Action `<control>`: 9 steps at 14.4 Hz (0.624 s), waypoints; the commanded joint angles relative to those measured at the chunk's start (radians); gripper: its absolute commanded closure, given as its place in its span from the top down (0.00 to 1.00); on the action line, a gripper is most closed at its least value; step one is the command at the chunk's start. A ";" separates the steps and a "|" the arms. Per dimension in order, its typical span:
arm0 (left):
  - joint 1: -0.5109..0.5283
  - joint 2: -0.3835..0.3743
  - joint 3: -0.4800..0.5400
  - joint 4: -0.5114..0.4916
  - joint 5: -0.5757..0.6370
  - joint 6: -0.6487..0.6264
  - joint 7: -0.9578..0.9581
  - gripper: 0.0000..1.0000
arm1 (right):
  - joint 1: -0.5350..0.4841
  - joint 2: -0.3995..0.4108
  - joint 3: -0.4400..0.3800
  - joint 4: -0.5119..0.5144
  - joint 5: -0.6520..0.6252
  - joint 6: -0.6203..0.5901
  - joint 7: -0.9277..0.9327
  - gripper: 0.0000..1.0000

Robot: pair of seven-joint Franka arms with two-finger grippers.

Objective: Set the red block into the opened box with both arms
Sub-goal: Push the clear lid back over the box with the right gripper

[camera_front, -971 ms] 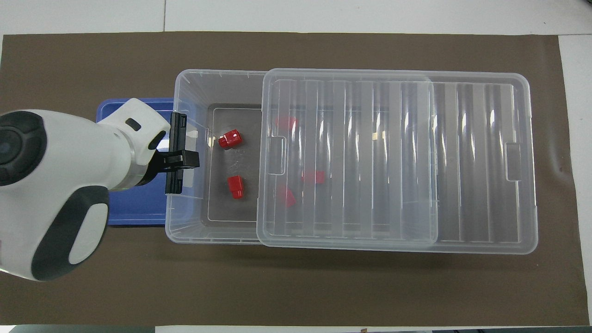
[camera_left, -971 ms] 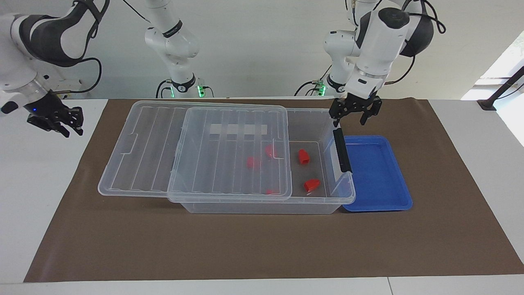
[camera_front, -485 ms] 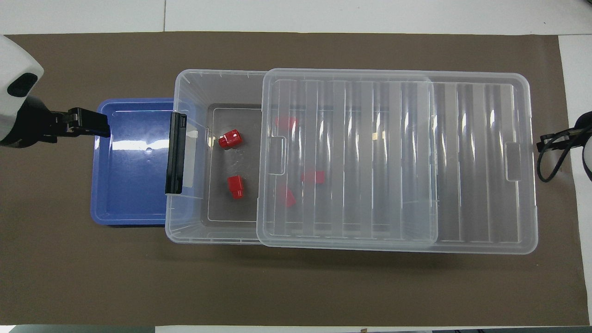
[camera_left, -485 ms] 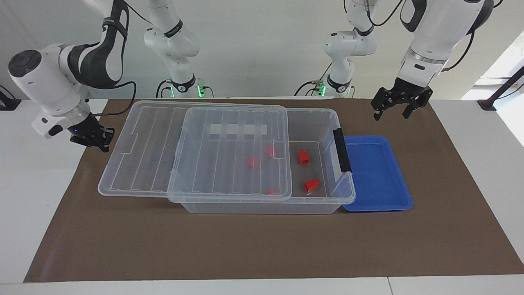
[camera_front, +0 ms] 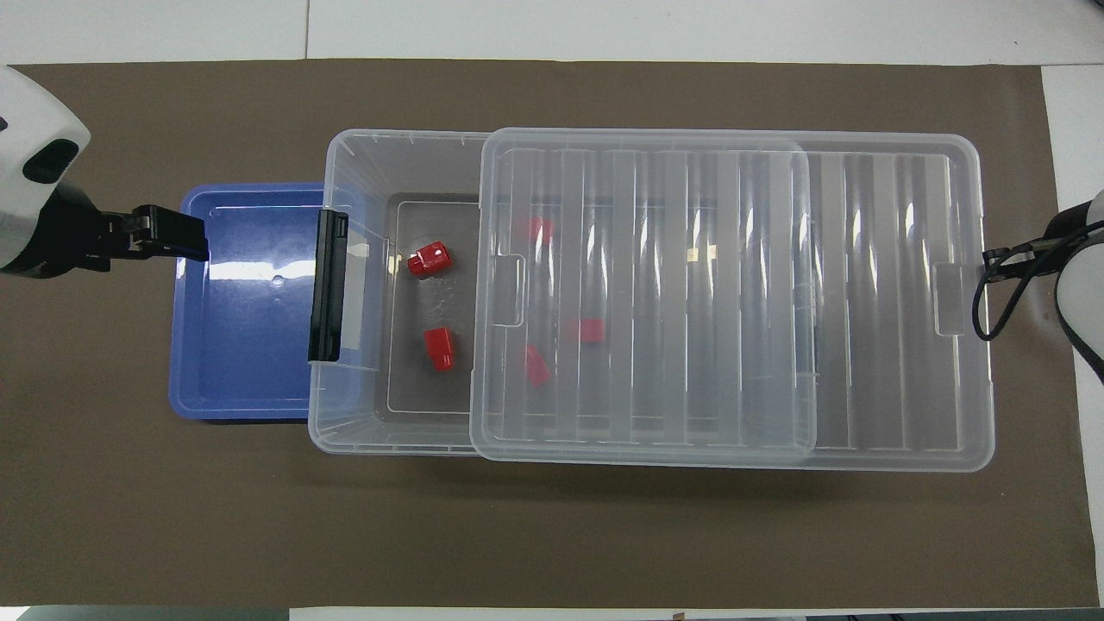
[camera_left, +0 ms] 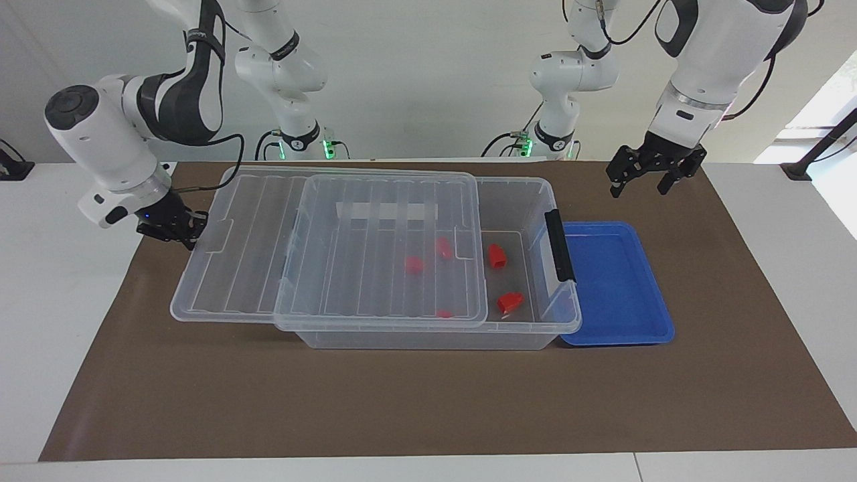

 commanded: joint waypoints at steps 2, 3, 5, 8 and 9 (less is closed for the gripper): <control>0.063 0.004 -0.007 0.034 0.011 -0.026 0.068 1.00 | 0.006 -0.035 0.006 -0.051 0.012 0.034 0.032 0.00; 0.069 0.003 -0.007 0.036 0.011 -0.033 0.068 1.00 | 0.012 -0.035 0.007 -0.051 0.013 0.034 0.033 0.00; 0.069 -0.017 -0.016 0.034 0.011 -0.064 0.068 1.00 | 0.027 -0.035 0.007 -0.051 0.020 0.034 0.051 0.00; 0.027 -0.039 -0.005 0.033 0.011 -0.087 0.063 1.00 | 0.049 -0.046 0.007 -0.084 0.026 0.073 0.084 0.00; -0.012 -0.040 0.028 0.033 0.011 -0.093 0.059 1.00 | 0.055 -0.055 0.007 -0.107 0.026 0.095 0.090 0.00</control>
